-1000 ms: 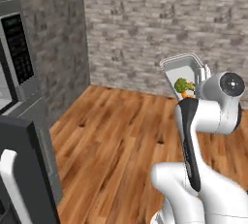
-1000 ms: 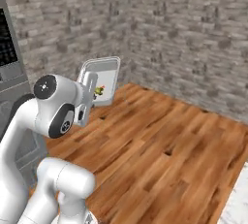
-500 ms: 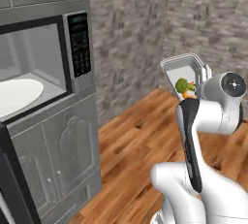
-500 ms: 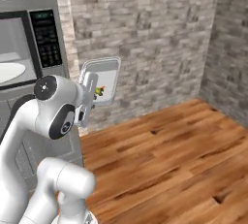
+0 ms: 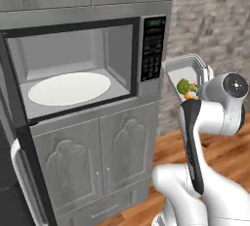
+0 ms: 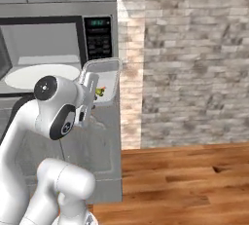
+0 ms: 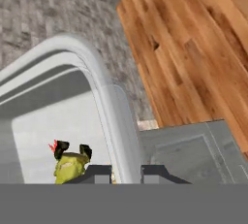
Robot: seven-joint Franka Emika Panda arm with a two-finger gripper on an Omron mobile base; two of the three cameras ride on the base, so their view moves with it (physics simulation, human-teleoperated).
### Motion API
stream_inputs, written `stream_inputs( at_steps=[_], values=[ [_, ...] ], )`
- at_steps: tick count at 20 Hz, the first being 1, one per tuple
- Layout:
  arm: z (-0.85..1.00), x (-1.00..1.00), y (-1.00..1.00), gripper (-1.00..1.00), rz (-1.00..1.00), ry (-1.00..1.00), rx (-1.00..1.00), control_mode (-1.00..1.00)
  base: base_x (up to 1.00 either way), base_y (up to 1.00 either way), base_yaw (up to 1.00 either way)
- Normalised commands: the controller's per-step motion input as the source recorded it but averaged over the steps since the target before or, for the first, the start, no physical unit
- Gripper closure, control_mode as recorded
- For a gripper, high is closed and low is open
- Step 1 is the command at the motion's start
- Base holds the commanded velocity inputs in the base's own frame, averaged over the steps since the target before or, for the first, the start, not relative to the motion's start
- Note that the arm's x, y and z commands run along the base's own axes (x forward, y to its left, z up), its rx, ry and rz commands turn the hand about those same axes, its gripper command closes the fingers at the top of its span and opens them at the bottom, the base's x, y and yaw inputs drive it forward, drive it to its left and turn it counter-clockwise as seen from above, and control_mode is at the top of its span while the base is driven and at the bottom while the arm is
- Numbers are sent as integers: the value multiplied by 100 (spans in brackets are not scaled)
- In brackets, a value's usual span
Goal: Place the tupperware containing the shrimp and broccoli meal in the microwave. Close the microwave door and press the start button to reheat the meal.
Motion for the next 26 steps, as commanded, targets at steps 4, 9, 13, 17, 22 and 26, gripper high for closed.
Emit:
stream_inputs(
  at_steps=[4, 9, 13, 17, 22, 26],
  values=[
    [0, 0, 0, 100, 0, 0, 0, 100, 32, 7, 65],
    [0, 0, 0, 100, 0, 0, 0, 100, 0, 0, 57],
    [0, 0, 0, 100, 0, 0, 0, 100, 0, 0, 53],
    [0, 0, 0, 100, 0, 0, 0, 100, 0, -3, 48],
    [0, 0, 0, 100, 0, 0, 0, 100, 0, -10, 41],
    [0, 0, 0, 100, 0, 0, 0, 100, 0, -19, 29]
  ],
)
